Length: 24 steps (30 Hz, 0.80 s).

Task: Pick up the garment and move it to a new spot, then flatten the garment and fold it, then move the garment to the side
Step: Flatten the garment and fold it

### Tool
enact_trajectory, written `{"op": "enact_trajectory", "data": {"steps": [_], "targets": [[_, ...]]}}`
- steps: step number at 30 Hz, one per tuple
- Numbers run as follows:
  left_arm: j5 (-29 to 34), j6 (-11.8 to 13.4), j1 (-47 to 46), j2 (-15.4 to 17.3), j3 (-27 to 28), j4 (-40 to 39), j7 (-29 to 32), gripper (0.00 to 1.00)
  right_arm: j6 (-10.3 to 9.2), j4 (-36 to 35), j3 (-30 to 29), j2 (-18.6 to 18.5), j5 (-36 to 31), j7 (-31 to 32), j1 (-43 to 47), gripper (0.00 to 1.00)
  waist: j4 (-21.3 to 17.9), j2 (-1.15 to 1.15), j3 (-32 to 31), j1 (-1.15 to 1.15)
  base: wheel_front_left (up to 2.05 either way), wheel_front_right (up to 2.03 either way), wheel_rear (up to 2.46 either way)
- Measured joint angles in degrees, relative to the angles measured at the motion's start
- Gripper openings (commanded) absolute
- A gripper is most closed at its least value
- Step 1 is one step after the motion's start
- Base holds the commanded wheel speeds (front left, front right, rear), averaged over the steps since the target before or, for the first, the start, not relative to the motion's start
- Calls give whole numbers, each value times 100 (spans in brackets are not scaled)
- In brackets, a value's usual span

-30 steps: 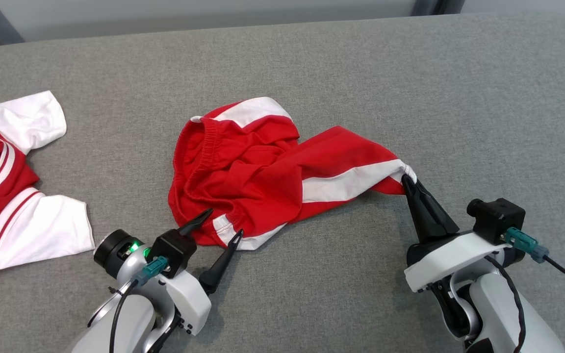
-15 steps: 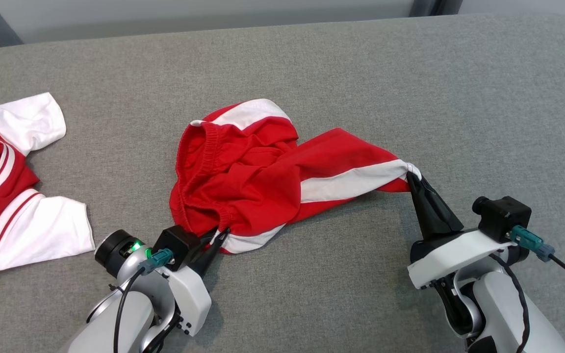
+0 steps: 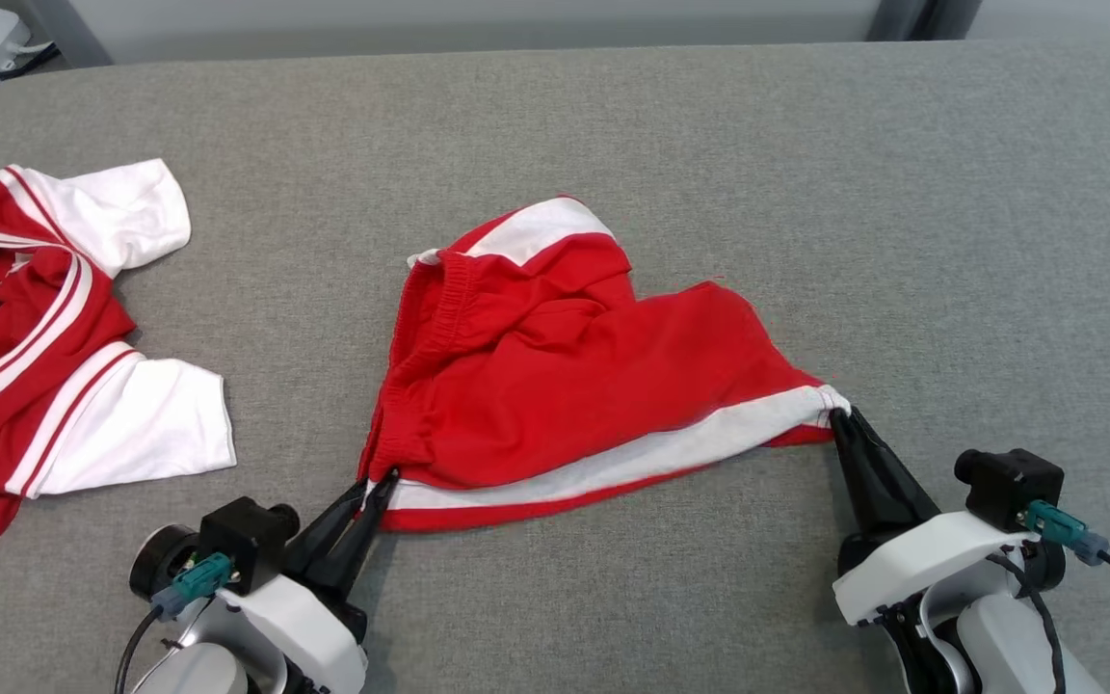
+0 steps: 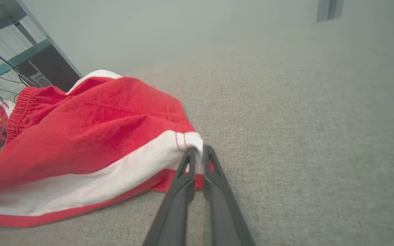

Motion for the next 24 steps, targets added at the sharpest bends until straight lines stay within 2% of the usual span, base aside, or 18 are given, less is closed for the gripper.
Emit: {"op": "enact_trajectory", "data": {"steps": [13, 14, 15, 16, 17, 18, 24], "targets": [[-3, 116, 142, 2, 141, -55, -154, 0, 0, -76, 404, -157, 353, 0, 133, 100, 120, 0, -39, 0, 0, 0, 0], [-3, 116, 164, 2, 144, -54, -154, 0, 0, -69, 410, -157, 353, 0, 133, 85, 118, 0, -47, 0, 0, 0, 0], [-3, 116, 177, 3, 144, -51, -154, 0, 0, -57, 416, -157, 353, 0, 133, 54, 114, 0, -56, 0, 0, 0, 0], [-3, 116, 179, 3, 147, -48, -154, 0, 0, -47, 421, -156, 353, 0, 133, 43, 110, 0, -65, 0, 0, 0, 0], [-3, 116, 179, 3, 152, -47, -155, 0, 0, -36, 427, -157, 353, 0, 133, 10, 107, 0, -76, 0, 0, 0, 0], [-3, 116, 179, 4, 152, -42, -155, 0, 0, -24, 438, -156, 353, 0, 133, 0, 104, 0, -88, 0, 0, 0, 0], [-11, 115, 191, 36, 153, -29, -156, 0, 0, -18, 477, -159, 391, 0, 133, 0, 88, 0, -175, 0, 0, 0, 0]]}}
